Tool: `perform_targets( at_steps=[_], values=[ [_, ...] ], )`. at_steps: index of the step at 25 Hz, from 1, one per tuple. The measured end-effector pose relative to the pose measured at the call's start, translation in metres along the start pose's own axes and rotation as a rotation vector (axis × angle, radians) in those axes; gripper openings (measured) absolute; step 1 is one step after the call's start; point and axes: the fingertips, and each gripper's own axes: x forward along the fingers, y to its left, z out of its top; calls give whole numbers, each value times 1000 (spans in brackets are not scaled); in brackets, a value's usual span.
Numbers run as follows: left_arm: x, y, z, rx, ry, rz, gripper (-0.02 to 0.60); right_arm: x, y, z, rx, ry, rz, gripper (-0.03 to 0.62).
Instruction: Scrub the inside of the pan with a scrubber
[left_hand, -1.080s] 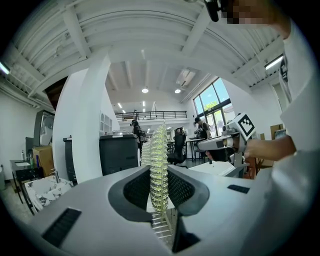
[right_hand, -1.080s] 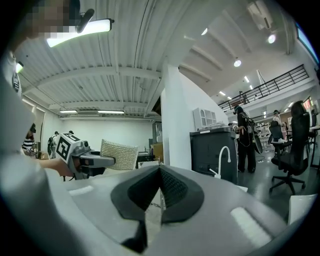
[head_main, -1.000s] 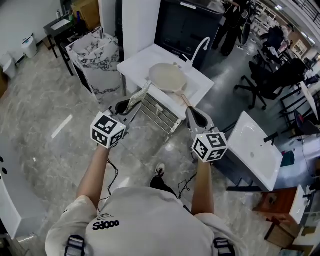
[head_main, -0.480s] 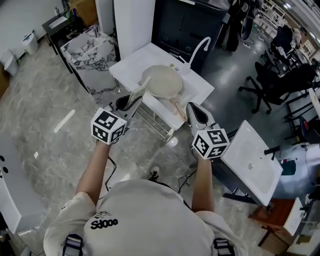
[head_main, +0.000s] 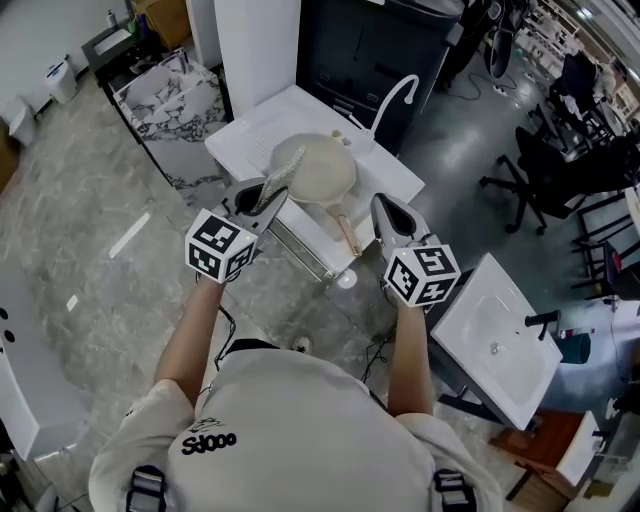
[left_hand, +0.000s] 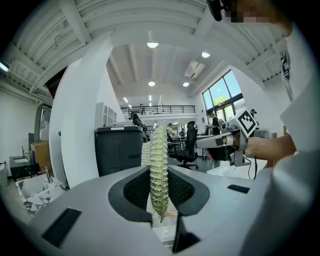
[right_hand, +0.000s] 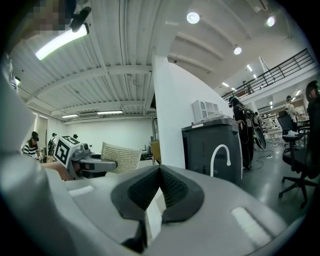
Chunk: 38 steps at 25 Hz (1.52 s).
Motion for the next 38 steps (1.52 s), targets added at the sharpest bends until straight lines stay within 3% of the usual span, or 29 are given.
perform_targets(
  at_steps=[14, 19, 26, 38],
  values=[
    [59, 32, -18, -12, 25, -70, 69, 40, -39, -16, 21, 36, -61, 9],
    [103, 60, -26, -32, 34, -123, 69, 67, -64, -15, 17, 26, -120, 8],
    [162, 105, -31, 11, 71, -201, 69, 115, -94, -17, 28, 26, -199, 8],
    [242, 145, -80, 2, 189, -298, 69, 150, -134, -41, 68, 65, -353, 9]
  ],
)
